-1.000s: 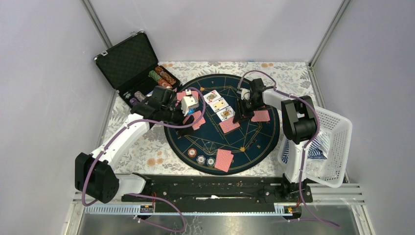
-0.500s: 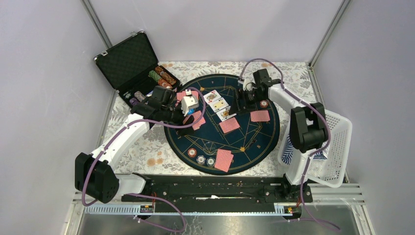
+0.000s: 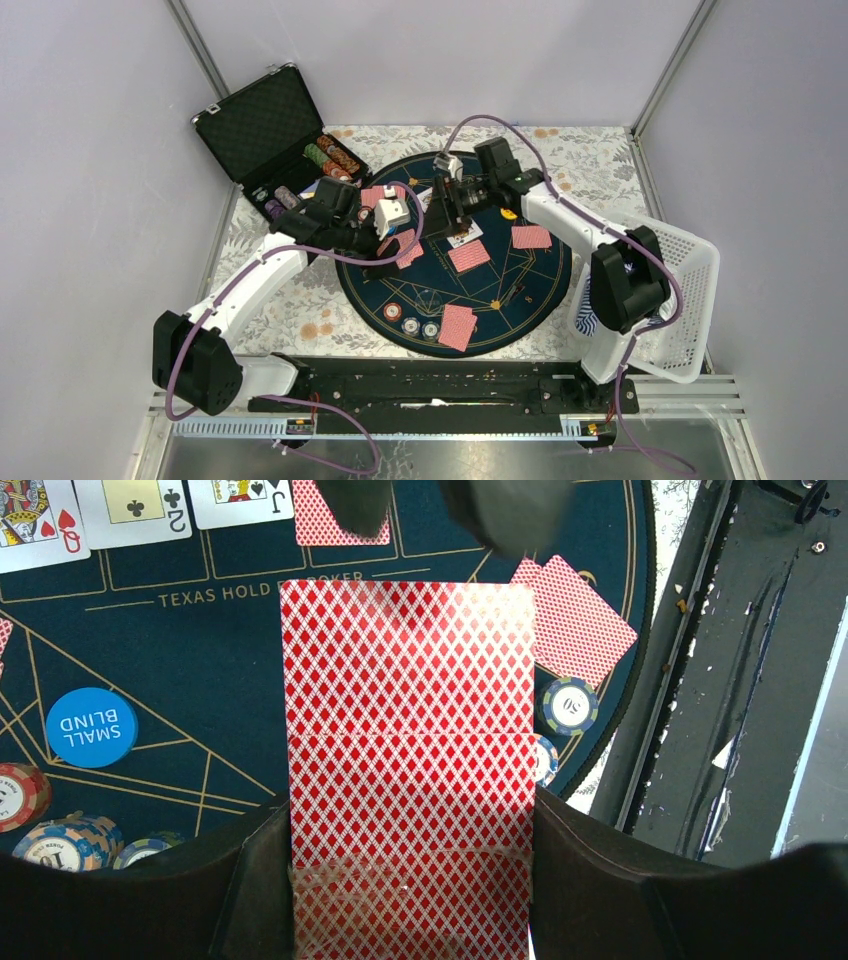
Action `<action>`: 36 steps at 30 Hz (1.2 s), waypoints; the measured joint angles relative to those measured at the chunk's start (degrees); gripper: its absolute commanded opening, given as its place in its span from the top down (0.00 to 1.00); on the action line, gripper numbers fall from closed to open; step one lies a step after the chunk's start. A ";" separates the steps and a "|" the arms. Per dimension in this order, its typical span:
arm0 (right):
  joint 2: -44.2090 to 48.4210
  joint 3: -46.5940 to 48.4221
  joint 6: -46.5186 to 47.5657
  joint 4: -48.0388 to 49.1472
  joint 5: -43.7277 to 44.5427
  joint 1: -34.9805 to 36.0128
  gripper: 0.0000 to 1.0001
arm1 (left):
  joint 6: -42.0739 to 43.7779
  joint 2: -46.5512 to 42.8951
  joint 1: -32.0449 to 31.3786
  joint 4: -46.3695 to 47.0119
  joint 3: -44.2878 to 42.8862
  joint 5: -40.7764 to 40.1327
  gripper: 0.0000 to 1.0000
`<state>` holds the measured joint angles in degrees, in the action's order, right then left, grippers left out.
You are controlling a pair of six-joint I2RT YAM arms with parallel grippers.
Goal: Distribute texas hold em gaming equipment
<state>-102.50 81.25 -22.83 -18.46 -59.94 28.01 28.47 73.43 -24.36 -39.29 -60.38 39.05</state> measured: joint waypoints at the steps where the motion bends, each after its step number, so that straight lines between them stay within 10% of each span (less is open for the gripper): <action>1: -0.02 0.00 -0.68 0.37 -0.50 1.05 0.16 | 0.00 0.00 -0.11 -0.02 0.00 -0.02 1.00; 20: -4.50 0.17 -1.09 -0.24 -1.25 4.35 0.72 | 0.00 0.00 -0.22 -0.07 0.00 -0.26 1.00; 36: -4.48 1.09 2.12 -3.63 -1.22 3.13 0.81 | 0.00 0.00 -0.22 -0.50 0.00 -0.70 1.00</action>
<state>-106.98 82.35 -20.71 -22.09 -61.17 31.14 28.47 73.43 -24.58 -39.79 -60.38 38.35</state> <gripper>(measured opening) 0.211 0.684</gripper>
